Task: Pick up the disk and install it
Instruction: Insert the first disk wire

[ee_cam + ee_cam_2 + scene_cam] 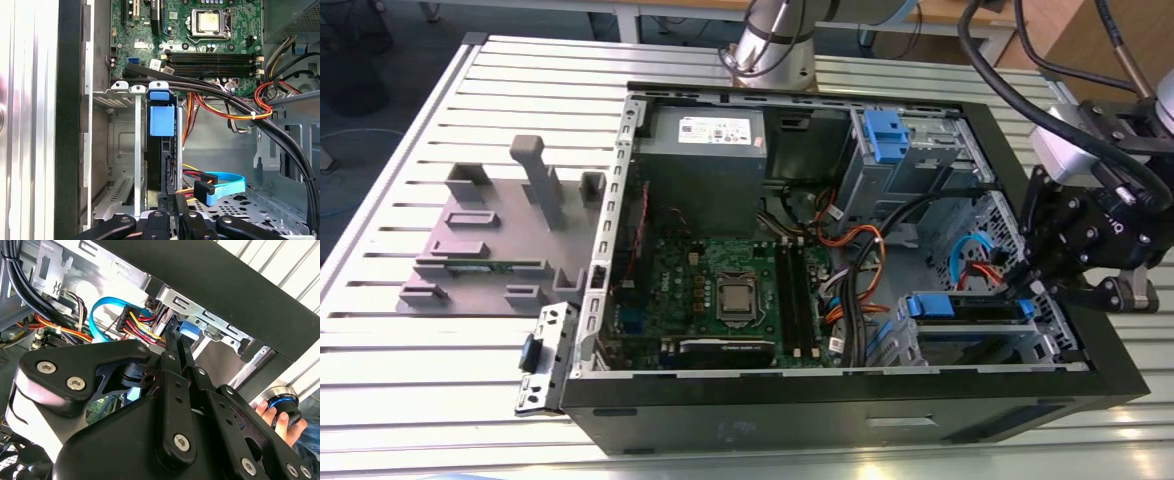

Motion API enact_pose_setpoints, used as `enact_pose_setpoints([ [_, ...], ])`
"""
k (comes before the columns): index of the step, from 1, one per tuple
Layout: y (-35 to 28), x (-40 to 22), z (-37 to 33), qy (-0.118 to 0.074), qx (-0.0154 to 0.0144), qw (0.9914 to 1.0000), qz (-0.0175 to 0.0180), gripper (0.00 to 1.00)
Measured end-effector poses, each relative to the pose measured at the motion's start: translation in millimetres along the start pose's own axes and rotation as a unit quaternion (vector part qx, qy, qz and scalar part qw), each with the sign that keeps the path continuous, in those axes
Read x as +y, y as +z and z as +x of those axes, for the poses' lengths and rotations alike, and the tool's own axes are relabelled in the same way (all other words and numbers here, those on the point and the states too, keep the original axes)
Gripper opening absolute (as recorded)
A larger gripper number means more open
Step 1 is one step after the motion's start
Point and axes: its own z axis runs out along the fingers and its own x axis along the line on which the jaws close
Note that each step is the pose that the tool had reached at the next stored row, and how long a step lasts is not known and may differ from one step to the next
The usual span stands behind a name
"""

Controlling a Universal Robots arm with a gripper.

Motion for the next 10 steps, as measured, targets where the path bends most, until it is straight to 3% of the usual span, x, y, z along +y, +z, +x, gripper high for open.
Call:
enact_pose_setpoints([
  [10, 4.2, 3.4, 0.1, 0.000, -0.0001, 1.00000, 0.0000, 0.17],
])
